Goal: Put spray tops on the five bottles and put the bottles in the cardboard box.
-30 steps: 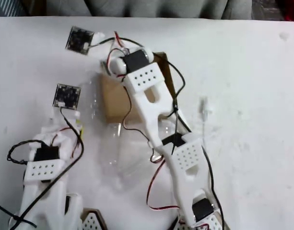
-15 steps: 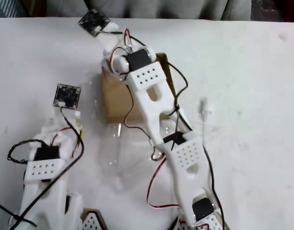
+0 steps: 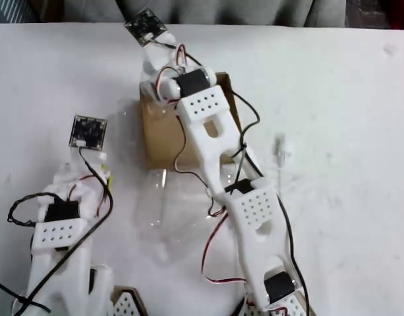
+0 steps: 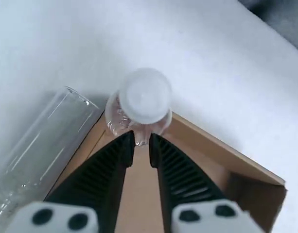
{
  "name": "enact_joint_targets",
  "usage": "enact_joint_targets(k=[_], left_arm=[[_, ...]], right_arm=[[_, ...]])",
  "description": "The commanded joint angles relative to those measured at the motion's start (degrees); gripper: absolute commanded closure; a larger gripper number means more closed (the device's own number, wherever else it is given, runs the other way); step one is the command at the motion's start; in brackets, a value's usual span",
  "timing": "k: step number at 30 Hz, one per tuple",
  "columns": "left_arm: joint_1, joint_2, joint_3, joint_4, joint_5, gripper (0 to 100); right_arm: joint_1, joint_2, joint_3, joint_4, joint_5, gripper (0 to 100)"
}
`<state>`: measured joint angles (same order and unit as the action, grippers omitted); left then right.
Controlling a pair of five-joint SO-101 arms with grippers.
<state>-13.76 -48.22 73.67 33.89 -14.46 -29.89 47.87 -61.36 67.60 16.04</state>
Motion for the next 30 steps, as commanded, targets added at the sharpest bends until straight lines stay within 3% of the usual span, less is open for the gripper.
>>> enact_joint_targets(k=[1,7,19,30], left_arm=[[-0.6,-0.6,-0.4,-1.9,0.8,90],[-0.6,-0.6,-0.4,-2.0,0.8,90],[-0.6,-0.5,-0.4,-3.1,0.8,90],[-0.6,-0.5,-0.4,-3.2,0.8,90]], right_arm=[[0.0,-1.1,-1.9,-1.0,-0.4,98.0],[0.1,-1.2,-1.9,1.0,0.0,98.0],[0.5,-10.9,-1.9,17.5,0.1,98.1],[5.8,-18.8,0.9,31.7,0.2,98.2]])
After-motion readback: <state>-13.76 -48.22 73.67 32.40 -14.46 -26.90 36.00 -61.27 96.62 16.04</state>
